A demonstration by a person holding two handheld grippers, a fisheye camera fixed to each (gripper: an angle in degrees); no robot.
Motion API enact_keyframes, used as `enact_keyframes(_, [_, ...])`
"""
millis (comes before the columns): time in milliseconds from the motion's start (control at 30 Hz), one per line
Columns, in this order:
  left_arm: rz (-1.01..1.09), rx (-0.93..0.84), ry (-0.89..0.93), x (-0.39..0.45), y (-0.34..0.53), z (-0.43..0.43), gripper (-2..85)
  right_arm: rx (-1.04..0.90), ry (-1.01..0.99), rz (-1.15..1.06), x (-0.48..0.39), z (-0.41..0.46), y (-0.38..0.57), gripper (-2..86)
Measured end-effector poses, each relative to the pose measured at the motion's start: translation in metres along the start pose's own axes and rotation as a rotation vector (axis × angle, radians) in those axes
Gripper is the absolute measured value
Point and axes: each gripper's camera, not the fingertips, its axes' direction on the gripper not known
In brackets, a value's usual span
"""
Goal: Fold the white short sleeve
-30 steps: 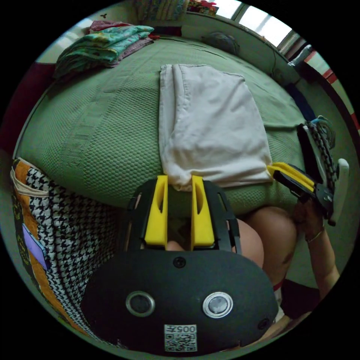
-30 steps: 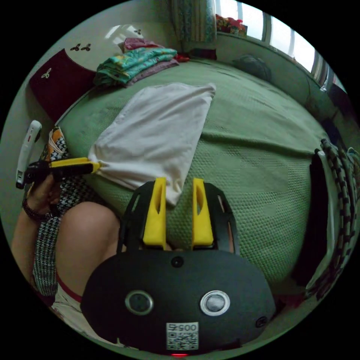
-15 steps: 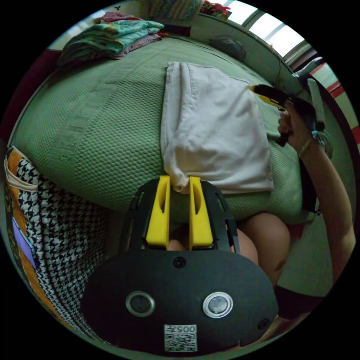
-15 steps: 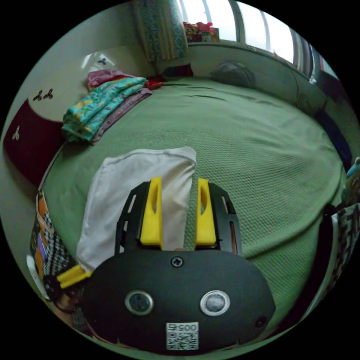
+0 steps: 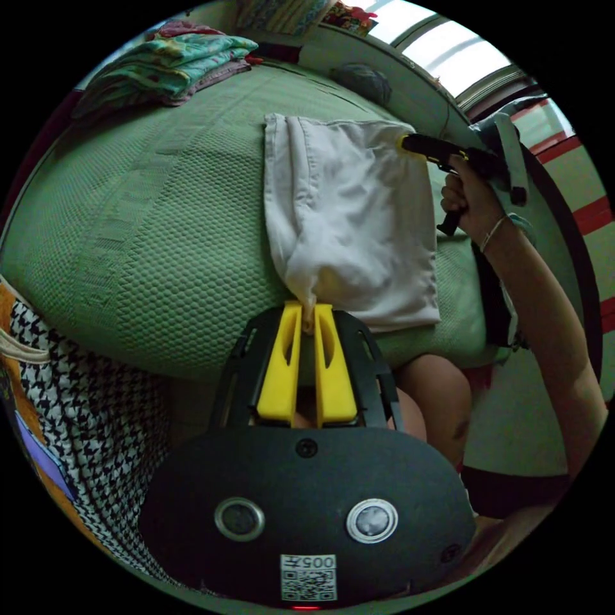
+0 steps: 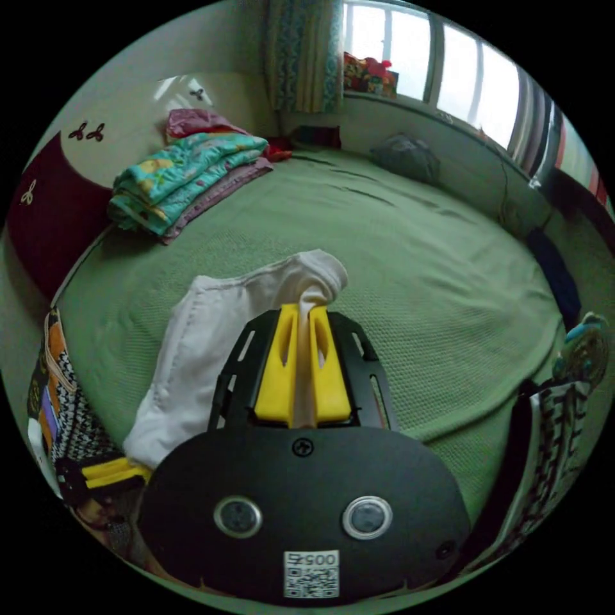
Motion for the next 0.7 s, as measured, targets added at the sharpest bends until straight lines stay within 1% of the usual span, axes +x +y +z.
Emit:
enact_keyframes(100, [0.009,0.055,-0.032,-0.005,-0.006,-0.030,4.5,0.039,0.020,-0.045,-0.019,-0.022,-0.012,-1.0])
enact_keyframes(267, [0.011,0.140,-0.116,-0.023,-0.022,-0.087,5.4,0.126,-0.038,-0.042,-0.045,-0.050,-0.045,-1.0])
enact_keyframes(500, [-0.018,0.249,-0.263,-0.063,-0.053,-0.165,8.9,0.209,-0.087,-0.027,-0.079,-0.047,-0.098,-1.0])
enact_keyframes(600, [-0.047,0.225,-0.292,-0.085,-0.073,-0.168,10.0,0.229,-0.102,-0.012,-0.094,-0.027,-0.115,-0.8])
enact_keyframes(633, [-0.058,0.176,-0.291,-0.097,-0.084,-0.159,10.4,0.198,-0.117,-0.010,-0.099,-0.012,-0.121,-0.4])
enact_keyframes(700, [-0.091,0.114,-0.298,-0.116,-0.100,-0.136,11.0,0.067,-0.137,0.003,-0.102,0.020,-0.127,1.2])
